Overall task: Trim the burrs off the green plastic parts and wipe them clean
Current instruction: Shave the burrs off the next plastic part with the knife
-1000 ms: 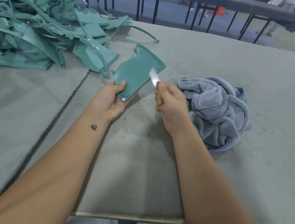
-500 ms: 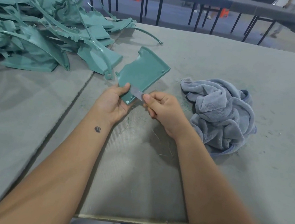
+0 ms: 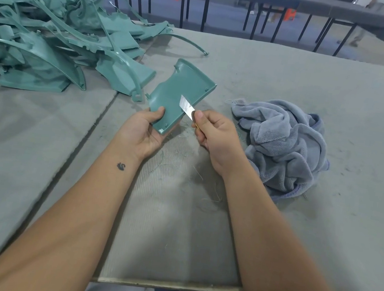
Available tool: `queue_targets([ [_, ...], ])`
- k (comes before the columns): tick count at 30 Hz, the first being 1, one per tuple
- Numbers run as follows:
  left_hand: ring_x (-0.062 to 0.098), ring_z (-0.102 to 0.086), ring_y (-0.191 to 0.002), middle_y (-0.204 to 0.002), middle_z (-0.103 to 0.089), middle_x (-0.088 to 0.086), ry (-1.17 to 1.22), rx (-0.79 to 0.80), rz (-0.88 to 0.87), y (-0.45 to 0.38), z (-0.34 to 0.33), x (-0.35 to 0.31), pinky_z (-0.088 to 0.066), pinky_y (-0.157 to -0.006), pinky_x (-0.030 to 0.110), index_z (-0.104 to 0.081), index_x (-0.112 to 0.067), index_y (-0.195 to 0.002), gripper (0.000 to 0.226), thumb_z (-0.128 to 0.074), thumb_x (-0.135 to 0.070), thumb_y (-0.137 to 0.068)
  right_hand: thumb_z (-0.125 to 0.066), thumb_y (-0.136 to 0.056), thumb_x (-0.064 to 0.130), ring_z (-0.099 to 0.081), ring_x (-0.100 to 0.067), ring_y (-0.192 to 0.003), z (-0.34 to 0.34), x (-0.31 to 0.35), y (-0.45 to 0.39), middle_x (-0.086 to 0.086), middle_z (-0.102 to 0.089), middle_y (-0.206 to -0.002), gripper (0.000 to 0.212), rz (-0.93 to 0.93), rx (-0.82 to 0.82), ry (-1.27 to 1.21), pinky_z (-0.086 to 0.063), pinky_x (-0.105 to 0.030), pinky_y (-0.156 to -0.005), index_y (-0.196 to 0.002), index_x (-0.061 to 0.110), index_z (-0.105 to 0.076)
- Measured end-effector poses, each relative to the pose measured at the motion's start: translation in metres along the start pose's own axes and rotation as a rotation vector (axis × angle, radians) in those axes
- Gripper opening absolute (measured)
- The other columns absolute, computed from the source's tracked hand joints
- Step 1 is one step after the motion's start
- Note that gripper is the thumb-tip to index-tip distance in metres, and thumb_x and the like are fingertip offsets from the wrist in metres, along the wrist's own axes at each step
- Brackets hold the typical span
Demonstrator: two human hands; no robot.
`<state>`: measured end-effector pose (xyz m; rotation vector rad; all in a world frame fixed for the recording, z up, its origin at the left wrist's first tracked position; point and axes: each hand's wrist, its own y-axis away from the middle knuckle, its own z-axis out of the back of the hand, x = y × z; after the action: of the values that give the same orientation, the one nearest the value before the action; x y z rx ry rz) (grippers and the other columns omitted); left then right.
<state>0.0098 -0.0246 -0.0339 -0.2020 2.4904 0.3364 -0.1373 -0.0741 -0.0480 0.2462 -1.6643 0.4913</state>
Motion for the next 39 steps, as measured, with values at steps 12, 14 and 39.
queue_targets([
  [12,0.027,-0.073,-0.068,-0.083,-0.073,0.018,0.058,-0.025,0.026,0.005,0.001,-0.002,-0.058,-0.053,0.032,-0.056,0.002,-0.106,0.017,-0.041,-0.001,-0.1,-0.05,-0.1,0.017,-0.032,-0.005,-0.042,0.007,0.004,0.002,0.003,-0.045,-0.051,0.027,-0.009,-0.016,-0.169,-0.022,-0.018,-0.048,-0.074,0.014,-0.057],
  [14,0.028,-0.073,-0.066,-0.081,-0.072,0.021,0.062,-0.023,0.036,0.006,-0.001,-0.002,-0.058,-0.05,0.033,-0.054,0.001,-0.105,0.015,-0.04,-0.002,-0.1,-0.054,-0.099,0.015,-0.036,-0.003,-0.041,0.002,0.002,0.006,0.003,-0.047,-0.049,0.028,0.021,0.127,0.06,-0.028,-0.013,-0.043,-0.072,0.013,-0.061],
  [39,0.022,-0.073,-0.071,-0.085,-0.073,0.018,-0.117,0.029,0.044,0.009,0.004,-0.006,-0.059,-0.056,0.024,-0.059,0.001,-0.104,0.019,-0.04,0.0,-0.1,-0.048,-0.102,0.02,-0.035,-0.004,-0.045,0.013,0.005,-0.003,0.004,-0.048,-0.061,0.021,-0.025,-0.225,-0.413,-0.022,-0.019,-0.046,-0.083,0.012,-0.054],
])
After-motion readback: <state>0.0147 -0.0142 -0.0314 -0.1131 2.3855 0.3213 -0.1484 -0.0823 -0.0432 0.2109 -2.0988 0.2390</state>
